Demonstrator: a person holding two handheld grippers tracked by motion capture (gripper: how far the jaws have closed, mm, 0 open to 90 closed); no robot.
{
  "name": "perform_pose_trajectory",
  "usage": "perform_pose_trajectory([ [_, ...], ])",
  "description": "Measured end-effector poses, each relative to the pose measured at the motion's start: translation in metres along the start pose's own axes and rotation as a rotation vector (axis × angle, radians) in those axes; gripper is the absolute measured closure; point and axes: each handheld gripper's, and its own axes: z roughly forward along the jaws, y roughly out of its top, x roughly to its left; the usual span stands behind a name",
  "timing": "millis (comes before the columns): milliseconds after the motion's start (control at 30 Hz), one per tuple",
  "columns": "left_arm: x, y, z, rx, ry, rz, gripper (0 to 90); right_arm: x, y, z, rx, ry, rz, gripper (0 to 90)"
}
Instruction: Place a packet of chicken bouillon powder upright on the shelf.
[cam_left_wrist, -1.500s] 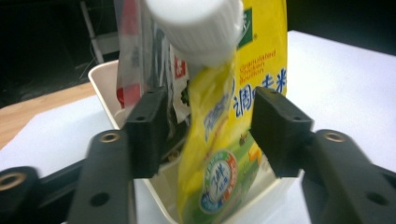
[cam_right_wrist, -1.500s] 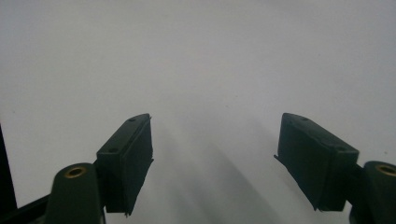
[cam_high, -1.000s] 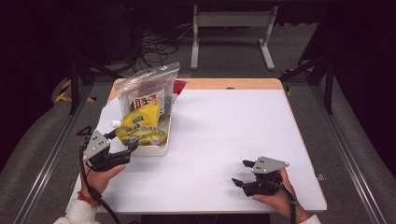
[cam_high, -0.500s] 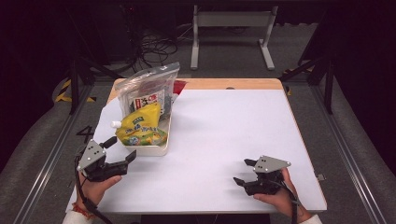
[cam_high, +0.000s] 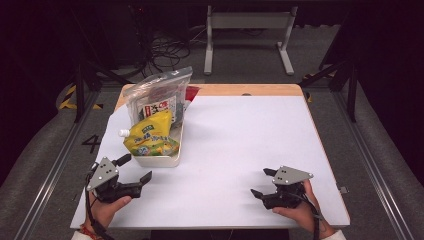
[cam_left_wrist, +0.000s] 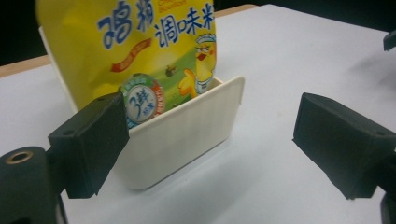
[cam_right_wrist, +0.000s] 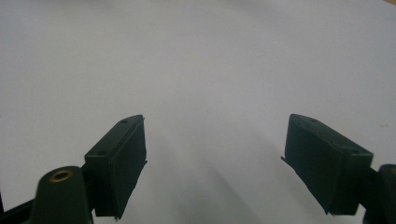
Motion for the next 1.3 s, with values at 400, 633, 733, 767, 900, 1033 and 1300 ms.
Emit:
perform_pose_trajectory([
  [400, -0.016, 0.002, 0.012, 0.038, -0.055, 0.063, 10.7, -0.002, 0.002, -0.006, -0.003, -0.028, -0.016, 20.0],
  [633, -0.027, 0.001, 0.020, 0.061, -0.091, 0.080, 10.5, -0.001, 0.002, -0.008, 0.000, -0.038, -0.027, 19.8],
  [733, -0.033, 0.001, 0.025, 0.076, -0.105, 0.103, 10.2, -0.002, 0.001, -0.009, 0.007, -0.046, -0.031, 19.7],
  [767, -0.034, 0.001, 0.026, 0.080, -0.110, 0.105, 10.2, -0.002, 0.001, -0.010, 0.007, -0.046, -0.032, 19.6],
  [900, -0.038, 0.000, 0.030, 0.099, -0.123, 0.124, 10.2, -0.004, -0.001, -0.012, 0.006, -0.054, -0.026, 19.3],
  [1033, -0.043, -0.001, 0.035, 0.113, -0.144, 0.135, 10.2, -0.005, -0.003, -0.014, 0.007, -0.059, -0.025, 19.0],
  [1300, -0.051, 0.000, 0.045, 0.134, -0.182, 0.165, 10.1, -0.006, -0.009, -0.019, 0.012, -0.078, -0.014, 18.4],
])
